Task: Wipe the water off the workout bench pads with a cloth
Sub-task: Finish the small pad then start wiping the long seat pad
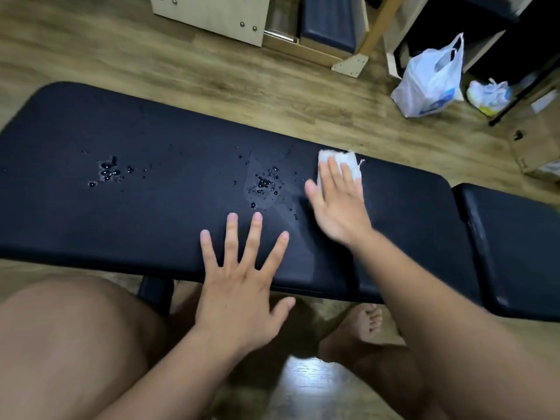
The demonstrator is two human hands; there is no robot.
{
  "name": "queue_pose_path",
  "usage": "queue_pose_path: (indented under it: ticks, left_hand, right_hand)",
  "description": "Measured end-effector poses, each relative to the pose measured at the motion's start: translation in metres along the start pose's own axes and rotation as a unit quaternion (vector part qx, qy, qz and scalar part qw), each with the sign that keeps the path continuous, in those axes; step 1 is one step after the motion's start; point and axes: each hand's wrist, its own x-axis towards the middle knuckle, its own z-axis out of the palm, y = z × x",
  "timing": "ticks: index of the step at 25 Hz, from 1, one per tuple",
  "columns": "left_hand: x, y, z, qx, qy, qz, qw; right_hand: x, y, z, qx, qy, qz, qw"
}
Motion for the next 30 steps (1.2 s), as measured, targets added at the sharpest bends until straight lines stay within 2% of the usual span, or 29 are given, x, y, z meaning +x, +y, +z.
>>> queue_pose_path:
  ticks: [4, 6, 10, 15, 17, 20, 22, 24, 26, 28, 30]
  left_hand:
    - [0.008, 0.021, 0.001, 0.008, 0.0, 0.019, 1.0]
    - [0.004, 0.035, 0.002, 0.029, -0.041, 0.043, 0.998]
    - [0.0, 0.051, 0.004, 0.021, -0.06, 0.025, 0.998]
    - [0.007, 0.051, 0.007, 0.05, -0.09, 0.018, 0.995]
    - [0.009, 0.048, 0.017, 0.033, -0.07, 0.016, 0.997]
    - [0.011, 0.041, 0.024, 0.006, -0.048, 0.033, 0.998]
    - [0.01, 0.039, 0.032, 0.037, -0.033, 0.043, 0.998]
    - [0.01, 0.04, 0.035, 0.049, -0.019, 0.047, 0.998]
    - [0.011, 0.042, 0.04, 0.049, 0.0, 0.037, 0.998]
    - [0.011, 0.044, 0.041, 0.054, 0.002, 0.028, 0.998]
    - [0.01, 0.045, 0.043, 0.066, 0.002, 0.019, 0.998]
  right_hand:
    - [-0.159, -0.015, 0.027, -0.002, -0.011, -0.068, 0.998]
    - [-0.19, -0.007, 0.032, -0.001, -0.026, -0.084, 0.996]
    - [-0.128, 0.007, 0.015, -0.037, 0.009, -0.069, 0.997]
    - [0.031, 0.029, -0.014, -0.011, -0.018, 0.0, 1.0]
    - [0.068, 0.026, -0.02, 0.007, -0.022, 0.018, 1.0]
    - [0.071, 0.043, -0.02, -0.013, -0.001, -0.042, 0.999]
    - [0.059, 0.096, -0.024, -0.03, 0.033, -0.07, 0.997]
    - [0.04, 0.168, -0.032, -0.029, 0.061, -0.003, 0.998]
    - [0.014, 0.224, -0.044, -0.001, 0.057, 0.099, 0.993]
    - [-0.003, 0.231, -0.041, 0.023, 0.049, 0.16, 0.986]
    - [-0.013, 0.191, -0.027, 0.009, 0.07, 0.141, 0.988]
